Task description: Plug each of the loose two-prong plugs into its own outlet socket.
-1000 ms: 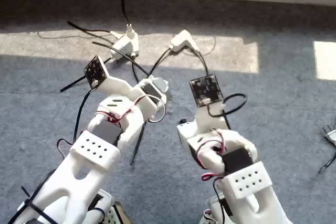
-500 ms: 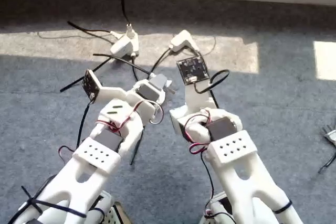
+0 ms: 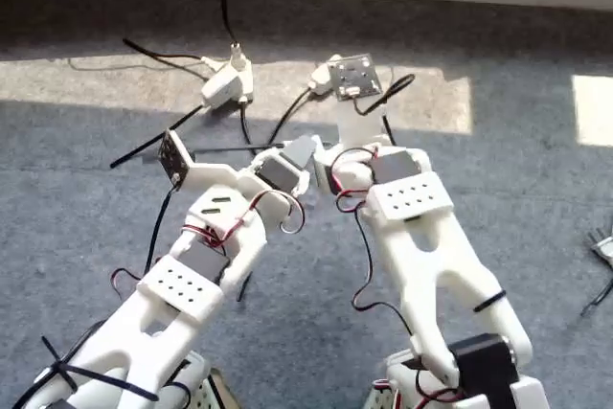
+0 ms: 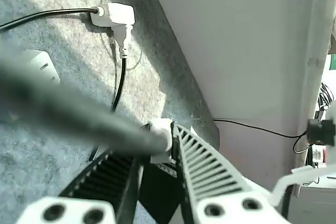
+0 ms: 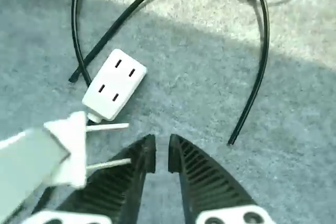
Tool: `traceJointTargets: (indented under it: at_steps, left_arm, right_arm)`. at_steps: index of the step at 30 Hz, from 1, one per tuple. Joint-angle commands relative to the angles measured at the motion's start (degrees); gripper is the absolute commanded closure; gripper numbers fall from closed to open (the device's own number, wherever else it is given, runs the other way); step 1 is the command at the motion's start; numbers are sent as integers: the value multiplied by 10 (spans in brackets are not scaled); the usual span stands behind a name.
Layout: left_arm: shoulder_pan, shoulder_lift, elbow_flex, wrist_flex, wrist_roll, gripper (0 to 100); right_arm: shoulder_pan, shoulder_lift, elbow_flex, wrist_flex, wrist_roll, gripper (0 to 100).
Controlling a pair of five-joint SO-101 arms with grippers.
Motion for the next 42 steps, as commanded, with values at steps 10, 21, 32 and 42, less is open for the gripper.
traceJointTargets:
  at_steps: [10,21,32,42]
  left_arm:
    - [17,-17,-3,-5,1,993]
    - [12,-17,-4,-9,-13,993]
    - [17,-17,-4,-6,-12,993]
    - [29,-17,-3,-6,-12,993]
  right_arm:
    - [62,99,-144,-8,-2,943]
    - [116,65,-162,201,23,944]
    - [-6,66,-163,189,51,991]
    - [18,138,-185,80,51,991]
